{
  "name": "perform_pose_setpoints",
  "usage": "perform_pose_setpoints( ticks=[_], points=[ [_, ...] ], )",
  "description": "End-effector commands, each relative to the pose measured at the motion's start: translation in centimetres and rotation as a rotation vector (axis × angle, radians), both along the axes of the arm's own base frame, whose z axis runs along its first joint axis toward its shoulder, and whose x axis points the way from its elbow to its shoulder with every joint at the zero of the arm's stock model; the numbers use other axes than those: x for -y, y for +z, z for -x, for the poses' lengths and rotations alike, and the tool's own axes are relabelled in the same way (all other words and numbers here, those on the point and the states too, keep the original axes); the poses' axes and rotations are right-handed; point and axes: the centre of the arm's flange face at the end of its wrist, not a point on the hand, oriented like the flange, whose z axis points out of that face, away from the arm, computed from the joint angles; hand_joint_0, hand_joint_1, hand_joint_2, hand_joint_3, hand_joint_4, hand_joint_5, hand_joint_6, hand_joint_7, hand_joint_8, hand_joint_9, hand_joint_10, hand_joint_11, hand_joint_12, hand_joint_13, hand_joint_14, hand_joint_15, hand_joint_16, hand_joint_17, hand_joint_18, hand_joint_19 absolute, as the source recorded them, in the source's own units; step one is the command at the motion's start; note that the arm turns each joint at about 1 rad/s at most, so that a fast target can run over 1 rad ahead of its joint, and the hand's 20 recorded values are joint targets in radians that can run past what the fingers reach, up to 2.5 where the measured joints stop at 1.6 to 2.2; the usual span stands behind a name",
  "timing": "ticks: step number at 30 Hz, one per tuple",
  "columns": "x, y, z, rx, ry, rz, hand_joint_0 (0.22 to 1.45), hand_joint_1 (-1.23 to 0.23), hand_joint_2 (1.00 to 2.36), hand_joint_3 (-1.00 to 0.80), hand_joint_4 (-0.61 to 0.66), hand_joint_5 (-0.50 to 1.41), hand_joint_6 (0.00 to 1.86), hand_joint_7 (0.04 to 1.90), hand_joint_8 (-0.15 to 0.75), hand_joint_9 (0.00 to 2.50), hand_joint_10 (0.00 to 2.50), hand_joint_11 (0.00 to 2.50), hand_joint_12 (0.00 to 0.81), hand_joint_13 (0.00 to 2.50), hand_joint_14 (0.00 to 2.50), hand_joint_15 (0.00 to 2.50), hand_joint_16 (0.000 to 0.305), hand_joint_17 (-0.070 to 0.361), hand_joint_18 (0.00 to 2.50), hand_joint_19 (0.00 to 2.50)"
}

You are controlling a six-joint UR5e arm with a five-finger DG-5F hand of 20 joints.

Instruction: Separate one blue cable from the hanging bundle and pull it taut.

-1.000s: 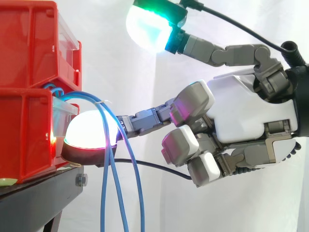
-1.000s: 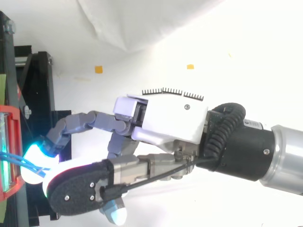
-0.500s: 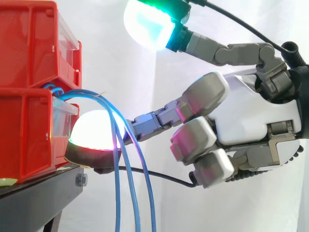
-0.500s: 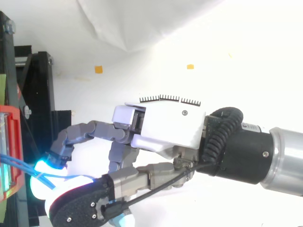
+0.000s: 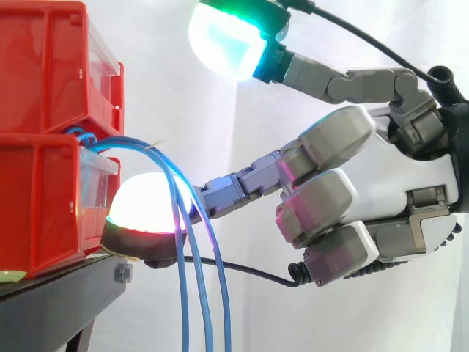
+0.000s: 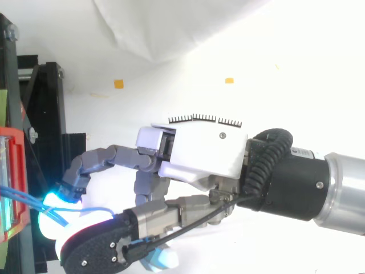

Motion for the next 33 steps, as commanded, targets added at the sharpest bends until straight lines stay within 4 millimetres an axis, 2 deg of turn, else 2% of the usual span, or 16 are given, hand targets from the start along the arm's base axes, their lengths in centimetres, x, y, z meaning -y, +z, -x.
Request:
perform_pose_setpoints(
  ticks=[1, 4, 7, 10, 11, 12, 13, 14, 15, 16, 17, 18, 20, 23, 24, 33],
  points=[
    [0.19, 0.01, -0.02, 0.001, -0.003, 0.001, 0.37, -0.49, 1.00, -0.50, 0.28, -0.12, 0.50, 0.87, 0.327, 1.79, 0.05, 1.31, 0.444, 1.60, 0.03, 1.04, 0.100, 0.225, 1.79, 0.56],
    [0.31, 0.01, -0.03, 0.001, -0.004, 0.001, 0.37, -0.48, 1.00, -0.50, 0.28, -0.13, 0.50, 0.87, 0.339, 1.83, 0.04, 1.48, 0.468, 1.66, 0.03, 1.16, 0.099, 0.223, 1.87, 0.61],
    [0.43, 0.01, -0.03, 0.001, -0.006, 0.001, 0.37, -0.47, 1.00, -0.50, 0.28, -0.13, 0.50, 0.86, 0.334, 1.85, 0.04, 1.76, 0.486, 1.70, 0.02, 1.39, 0.099, 0.222, 1.99, 0.71],
    [0.48, -0.07, 0.02, -0.001, -0.010, 0.003, 0.37, -0.46, 1.00, -0.50, 0.28, -0.14, 0.50, 0.86, 0.351, 1.94, 0.01, 2.22, 0.476, 1.78, 0.00, 1.78, 0.097, 0.218, 2.11, 0.92],
    [0.48, -0.07, 0.02, -0.001, -0.010, 0.003, 0.37, -0.46, 1.00, -0.50, 0.29, -0.14, 0.50, 0.86, 0.358, 1.96, 0.09, 2.31, 0.480, 1.75, 0.22, 1.76, 0.097, 0.217, 2.15, 1.02],
    [0.48, -0.07, 0.02, -0.001, -0.010, 0.003, 0.37, -0.46, 1.00, -0.50, 0.28, -0.14, 0.50, 0.85, 0.368, 1.89, 0.66, 2.18, 0.471, 1.67, 0.76, 1.59, 0.098, 0.220, 2.22, 1.18],
    [0.50, -0.07, 0.03, -0.001, -0.012, 0.003, 0.37, -0.46, 1.00, -0.50, 0.29, -0.14, 0.50, 0.85, 0.372, 1.83, 1.02, 2.04, 0.475, 1.64, 0.96, 1.52, 0.099, 0.222, 2.25, 1.29],
    [0.50, -0.07, 0.03, -0.001, -0.012, 0.003, 0.37, -0.46, 1.00, -0.50, 0.29, -0.14, 0.50, 0.85, 0.381, 1.73, 1.71, 1.85, 0.492, 1.59, 1.44, 1.38, 0.100, 0.226, 2.32, 1.49],
    [0.50, -0.07, 0.03, -0.001, -0.012, 0.003, 0.37, -0.46, 1.00, -0.50, 0.29, -0.14, 0.50, 0.84, 0.401, 1.60, 2.45, 1.65, 0.506, 1.52, 1.89, 1.27, 0.100, 0.225, 2.29, 1.46],
    [0.50, -0.07, 0.03, -0.001, -0.012, 0.003, 0.37, -0.46, 1.00, -0.50, 0.29, -0.14, 0.50, 0.84, 0.408, 1.56, 2.50, 1.59, 0.510, 1.49, 2.07, 1.24, 0.101, 0.226, 2.23, 1.30],
    [0.50, -0.07, 0.03, -0.001, -0.012, 0.003, 0.37, -0.46, 1.00, -0.50, 0.29, -0.14, 0.50, 0.84, 0.419, 1.51, 2.50, 1.60, 0.516, 1.44, 2.34, 1.22, 0.300, 0.225, 2.16, 1.09],
    [0.50, -0.08, 0.04, -0.003, -0.012, 0.003, 0.36, -0.46, 1.00, -0.50, 0.29, -0.14, 0.50, 0.84, 0.422, 1.47, 2.50, 1.56, 0.513, 1.42, 2.50, 1.21, 0.291, 0.218, 2.08, 0.85],
    [0.50, -0.08, 0.04, -0.003, -0.012, 0.003, 0.37, -0.46, 1.00, -0.50, 0.29, -0.13, 0.50, 0.84, 0.416, 1.47, 2.50, 1.57, 0.517, 1.39, 2.50, 1.20, 0.282, 0.211, 1.99, 0.64],
    [0.52, -0.22, 0.10, -0.006, -0.012, 0.004, 0.37, -0.46, 1.00, -0.50, 0.29, -0.13, 0.50, 0.84, 0.420, 1.48, 2.50, 1.61, 0.506, 1.38, 2.50, 1.23, 0.276, 0.207, 1.92, 0.49],
    [0.52, -0.22, 0.10, -0.006, -0.012, 0.004, 0.37, -0.46, 1.00, -0.50, 0.29, -0.13, 0.50, 0.83, 0.412, 1.48, 2.50, 1.61, 0.499, 1.38, 2.50, 1.24, 0.091, 0.204, 1.92, 0.49],
    [0.51, -0.19, 0.07, -0.002, -0.012, 0.002, 0.38, -0.48, 1.00, -0.50, 0.28, -0.09, 0.50, 0.86, 0.394, 1.46, 2.50, 1.69, 0.467, 1.34, 2.50, 1.26, 0.090, 0.202, 1.84, 0.49]
  ],
)
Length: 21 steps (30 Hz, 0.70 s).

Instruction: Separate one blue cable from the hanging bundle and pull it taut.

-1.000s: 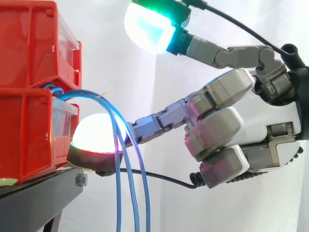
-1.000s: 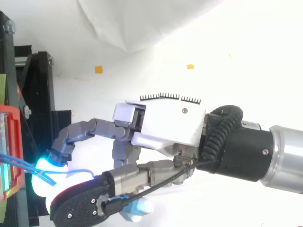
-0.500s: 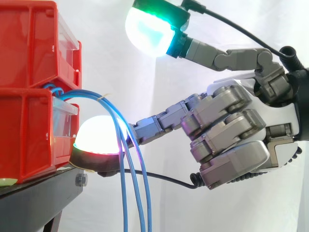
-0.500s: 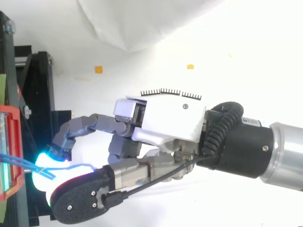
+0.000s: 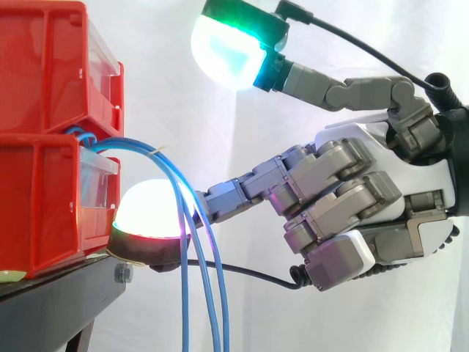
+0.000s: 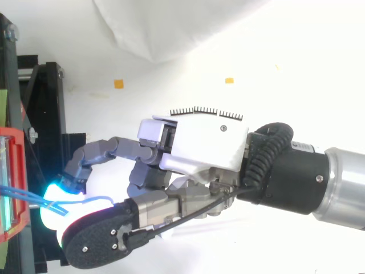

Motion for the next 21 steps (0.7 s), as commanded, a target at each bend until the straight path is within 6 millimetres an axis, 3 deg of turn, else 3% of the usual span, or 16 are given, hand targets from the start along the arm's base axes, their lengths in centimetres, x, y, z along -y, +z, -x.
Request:
perform_pose_setpoints(
  ticks=[1, 4, 7, 12, 16, 21],
  points=[
    [0.00, 0.01, -0.01, 0.001, 0.000, -0.001, 0.38, -0.49, 1.00, -0.50, 0.29, -0.09, 0.50, 0.86, 0.394, 1.45, 2.50, 1.73, 0.466, 1.33, 2.50, 1.27, 0.089, 0.200, 1.84, 0.50],
    [0.12, 0.00, 0.00, 0.002, -0.003, -0.013, 0.38, -0.52, 1.00, -0.50, 0.32, -0.03, 0.51, 0.96, 0.385, 1.44, 2.50, 1.66, 0.451, 1.32, 2.50, 1.25, 0.088, 0.199, 1.81, 0.50],
    [0.15, -0.08, 0.05, 0.004, -0.008, -0.031, 0.42, -0.57, 1.00, -0.50, 0.28, 0.01, 0.51, 1.06, 0.346, 1.46, 2.50, 1.62, 0.415, 1.29, 2.50, 1.20, 0.080, 0.180, 1.72, 0.54],
    [0.15, -0.08, 0.05, 0.004, -0.008, -0.034, 0.52, -0.57, 1.00, -0.50, 0.21, 0.06, 0.51, 1.25, 0.196, 1.58, 2.50, 1.63, 0.310, 1.30, 2.50, 1.26, 0.063, 0.142, 1.62, 0.71],
    [0.15, -0.08, 0.05, 0.004, -0.008, -0.034, 0.61, -0.56, 1.00, -0.50, 0.18, 0.10, 0.50, 1.42, 0.095, 1.71, 2.50, 1.73, 0.237, 1.33, 2.50, 1.28, 0.058, 0.131, 1.71, 0.89],
    [0.15, -0.15, 0.08, 0.003, -0.008, -0.034, 0.67, -0.57, 1.00, -0.50, 0.21, 0.10, 0.54, 1.36, 0.081, 1.72, 2.50, 1.61, 0.209, 1.40, 2.50, 1.27, 0.057, 0.128, 1.76, 0.93]
  ],
)
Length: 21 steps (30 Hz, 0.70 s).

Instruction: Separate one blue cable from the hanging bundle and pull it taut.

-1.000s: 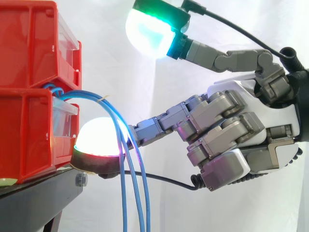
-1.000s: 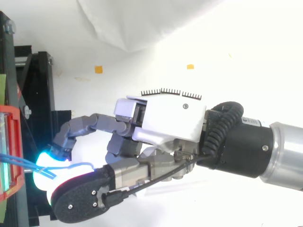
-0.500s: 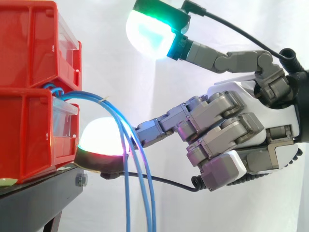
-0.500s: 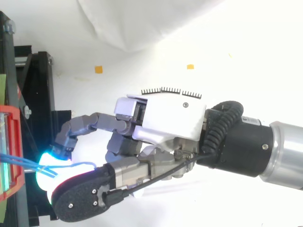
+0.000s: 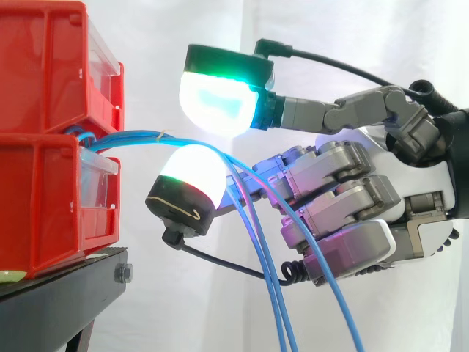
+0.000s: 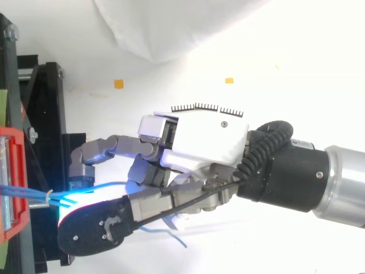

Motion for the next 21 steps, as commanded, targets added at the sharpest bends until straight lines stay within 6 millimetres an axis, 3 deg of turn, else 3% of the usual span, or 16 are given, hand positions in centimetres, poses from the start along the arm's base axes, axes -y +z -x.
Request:
perform_pose_setpoints(
  ticks=[1, 11, 21],
  points=[
    [-0.1, 0.0, 0.0, 0.000, 0.001, 0.000, 0.68, -0.58, 1.00, -0.50, 0.21, 0.10, 0.54, 1.36, 0.081, 1.72, 2.50, 1.61, 0.207, 1.41, 2.50, 1.28, 0.057, 0.128, 1.77, 0.93],
    [0.2, -0.5, 0.3, -0.016, -0.005, 0.008, 0.70, -0.61, 1.00, -0.47, 0.19, 0.10, 0.54, 1.38, 0.091, 1.71, 2.50, 1.63, 0.216, 1.40, 2.50, 1.31, 0.058, 0.130, 1.78, 0.96],
    [1.7, -1.2, 1.8, -0.124, -0.115, 0.115, 0.70, -0.61, 1.00, -0.50, 0.19, 0.10, 0.54, 1.36, 0.092, 1.71, 2.50, 1.63, 0.215, 1.39, 2.50, 1.31, 0.058, 0.130, 1.78, 1.00]
  ],
)
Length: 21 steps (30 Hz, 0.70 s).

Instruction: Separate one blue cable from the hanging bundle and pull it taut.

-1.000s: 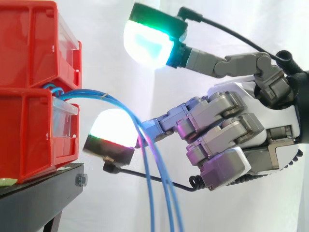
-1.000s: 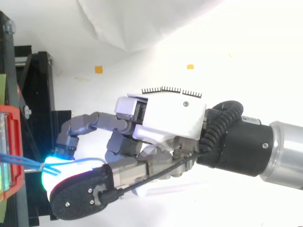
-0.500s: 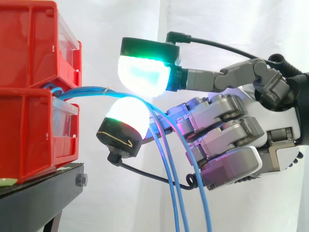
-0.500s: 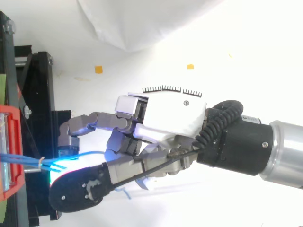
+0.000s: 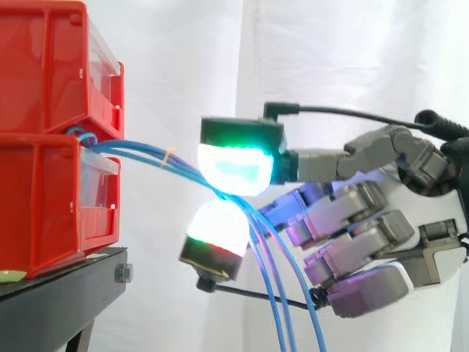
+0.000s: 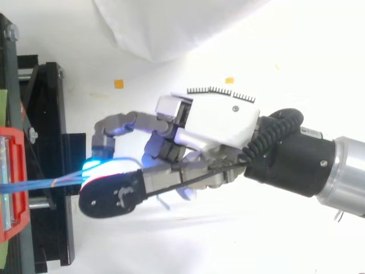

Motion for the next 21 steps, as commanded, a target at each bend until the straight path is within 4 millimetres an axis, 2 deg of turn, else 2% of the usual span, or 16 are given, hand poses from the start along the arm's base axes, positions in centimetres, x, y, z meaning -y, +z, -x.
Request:
perform_pose_setpoints(
  ticks=[1, 7, 18, 20, 21],
  points=[
    [0.5, -0.1, 0.5, -0.030, -0.043, 0.036, 0.70, -0.61, 1.00, -0.50, 0.19, 0.10, 0.54, 1.36, 0.091, 1.71, 2.50, 1.63, 0.215, 1.39, 2.50, 1.31, 0.058, 0.130, 1.78, 1.00],
    [0.6, 0.0, 0.5, -0.028, -0.055, 0.043, 0.69, -0.59, 1.00, -0.50, 0.19, 0.10, 0.55, 1.35, 0.099, 1.71, 2.50, 1.63, 0.214, 1.38, 2.50, 1.29, 0.058, 0.130, 1.78, 1.00],
    [0.2, 1.7, -0.3, 0.008, -0.052, 0.032, 0.67, -0.58, 1.00, -0.50, 0.19, 0.09, 0.55, 1.33, 0.099, 1.71, 2.50, 1.63, 0.221, 1.37, 2.50, 1.30, 0.058, 0.130, 1.77, 1.01],
    [0.2, 2.2, -0.5, 0.017, -0.053, 0.035, 0.61, -0.60, 1.00, -0.50, 0.20, 0.09, 0.55, 1.35, 0.115, 1.71, 2.50, 1.66, 0.229, 1.36, 2.50, 1.32, 0.059, 0.132, 1.75, 0.98],
    [0.1, 2.3, -0.5, 0.020, -0.053, 0.036, 0.50, -0.57, 1.00, -0.50, 0.23, 0.10, 0.52, 1.43, 0.128, 1.74, 2.50, 1.65, 0.252, 1.39, 2.50, 1.28, 0.069, 0.155, 1.78, 0.83]
  ],
)
